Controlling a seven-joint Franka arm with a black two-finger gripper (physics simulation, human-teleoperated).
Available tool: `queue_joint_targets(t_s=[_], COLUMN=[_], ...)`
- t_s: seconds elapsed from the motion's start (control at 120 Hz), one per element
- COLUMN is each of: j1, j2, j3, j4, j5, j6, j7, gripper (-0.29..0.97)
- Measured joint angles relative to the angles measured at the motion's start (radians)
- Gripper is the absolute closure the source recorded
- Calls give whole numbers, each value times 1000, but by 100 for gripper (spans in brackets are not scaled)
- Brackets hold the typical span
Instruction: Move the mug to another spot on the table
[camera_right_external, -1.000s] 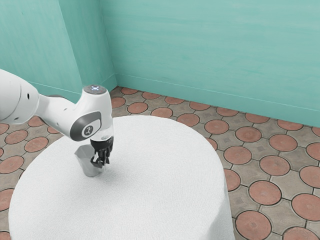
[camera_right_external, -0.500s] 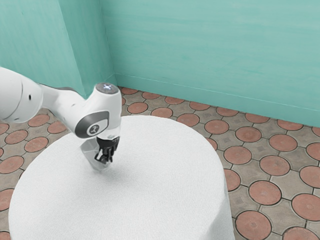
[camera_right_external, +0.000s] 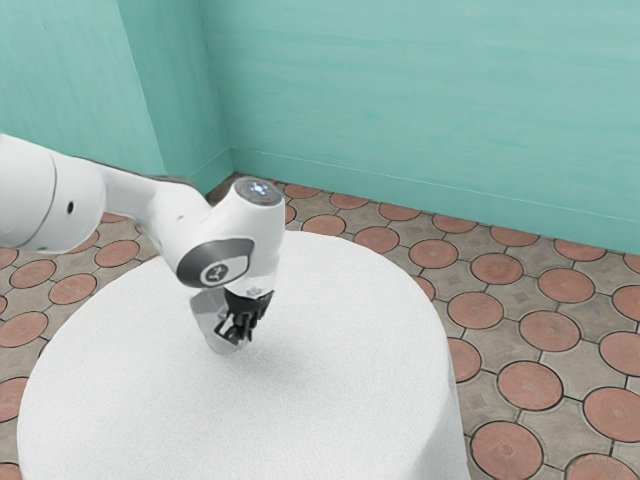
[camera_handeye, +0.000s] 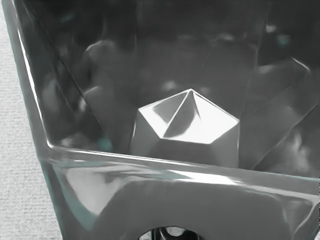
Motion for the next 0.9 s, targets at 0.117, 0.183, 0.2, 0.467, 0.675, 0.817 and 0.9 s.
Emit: queue_joint_targets(t_s=[0.117,0.183,0.2,0.467,0.675,0.817,0.9], j1=[1,2,2,1,1,1,1], j2=[10,22,24,70,77,82,83], j3=[-24,-32,-33,-37,-48,-49,-50], j4=[7,24,26,65,66,66,65], j5=[22,42,46,73,76,93,106], j6=[-10,-18,-20,-46,-54,-50,-46], j7=[-12,-18,-19,-41,-58,-70,-83], gripper=[70,70,70,70,70,49,33])
